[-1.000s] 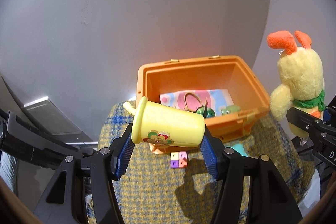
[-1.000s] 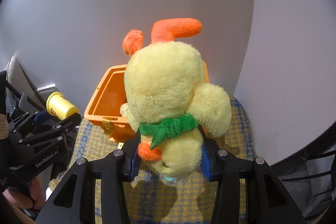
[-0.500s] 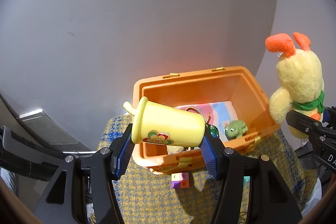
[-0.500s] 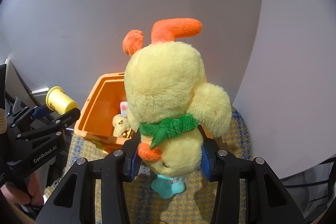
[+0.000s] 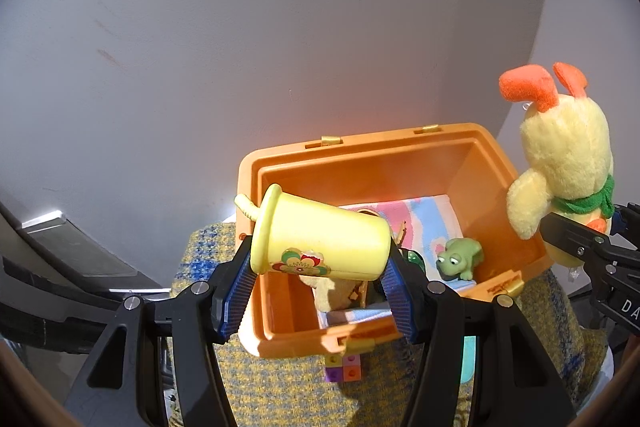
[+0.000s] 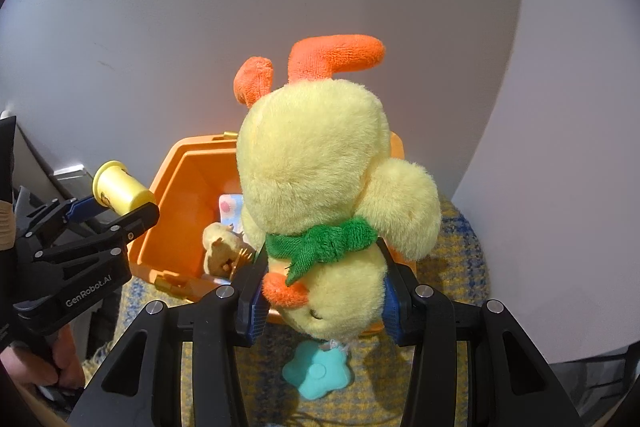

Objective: Organize objects
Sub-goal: 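Carry the cup and duck over the orange basket and open both tools, then withdraw both tools from the basket toward the blocks and teal flower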

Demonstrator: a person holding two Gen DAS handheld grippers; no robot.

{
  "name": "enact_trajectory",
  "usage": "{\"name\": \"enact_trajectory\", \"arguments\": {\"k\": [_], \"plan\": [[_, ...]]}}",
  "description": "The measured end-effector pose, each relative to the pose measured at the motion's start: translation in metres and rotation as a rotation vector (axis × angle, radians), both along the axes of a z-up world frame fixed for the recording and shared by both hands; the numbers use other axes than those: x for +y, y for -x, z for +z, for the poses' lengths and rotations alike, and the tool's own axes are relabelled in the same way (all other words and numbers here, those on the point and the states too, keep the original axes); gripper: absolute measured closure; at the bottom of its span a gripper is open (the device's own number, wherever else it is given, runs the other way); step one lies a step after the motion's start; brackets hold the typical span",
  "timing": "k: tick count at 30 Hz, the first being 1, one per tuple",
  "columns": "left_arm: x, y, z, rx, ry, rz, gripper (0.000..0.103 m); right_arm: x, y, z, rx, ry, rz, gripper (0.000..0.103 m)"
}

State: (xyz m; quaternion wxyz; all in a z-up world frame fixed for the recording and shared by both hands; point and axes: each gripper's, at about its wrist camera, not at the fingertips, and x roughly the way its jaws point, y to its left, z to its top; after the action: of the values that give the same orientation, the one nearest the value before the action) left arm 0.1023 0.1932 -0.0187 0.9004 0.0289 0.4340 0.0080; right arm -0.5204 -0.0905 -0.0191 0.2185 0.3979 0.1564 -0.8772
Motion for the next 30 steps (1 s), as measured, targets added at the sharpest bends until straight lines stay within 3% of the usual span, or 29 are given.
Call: {"name": "enact_trajectory", "arguments": {"k": [15, 17, 18, 20, 21, 22, 24, 26, 30], "plan": [[0.005, -0.019, -0.018, 0.036, 0.012, 0.001, 0.045, -0.024, 0.038, -0.026, -0.035, -0.004, -0.019, 0.056], [0.007, -0.020, -0.017, 0.042, 0.011, 0.006, 0.040, -0.026, 0.040, -0.028, -0.038, -0.006, -0.022, 0.054], [0.008, -0.019, -0.017, 0.044, 0.010, 0.016, 0.029, -0.027, 0.040, -0.028, -0.031, -0.006, -0.026, 0.052], [0.010, -0.017, -0.015, 0.037, 0.006, 0.037, 0.011, -0.028, 0.040, -0.027, -0.019, -0.011, -0.038, 0.037], [0.011, -0.015, -0.013, 0.027, 0.008, 0.047, 0.007, -0.029, 0.039, -0.026, -0.005, -0.010, -0.045, 0.025], [0.012, -0.014, -0.011, 0.023, 0.006, 0.053, 0.006, -0.029, 0.038, -0.023, 0.016, -0.013, -0.055, 0.017], [0.012, -0.010, -0.007, 0.021, -0.008, 0.067, 0.002, -0.028, 0.033, -0.020, 0.046, -0.023, -0.067, 0.014], [0.013, -0.011, -0.006, 0.017, -0.021, 0.075, 0.001, 0.011, 0.024, -0.014, 0.067, -0.036, -0.078, 0.013], [0.011, 0.000, 0.001, 0.005, -0.049, 0.079, 0.001, 0.017, 0.014, 0.004, 0.106, -0.050, -0.089, 0.012]]}}
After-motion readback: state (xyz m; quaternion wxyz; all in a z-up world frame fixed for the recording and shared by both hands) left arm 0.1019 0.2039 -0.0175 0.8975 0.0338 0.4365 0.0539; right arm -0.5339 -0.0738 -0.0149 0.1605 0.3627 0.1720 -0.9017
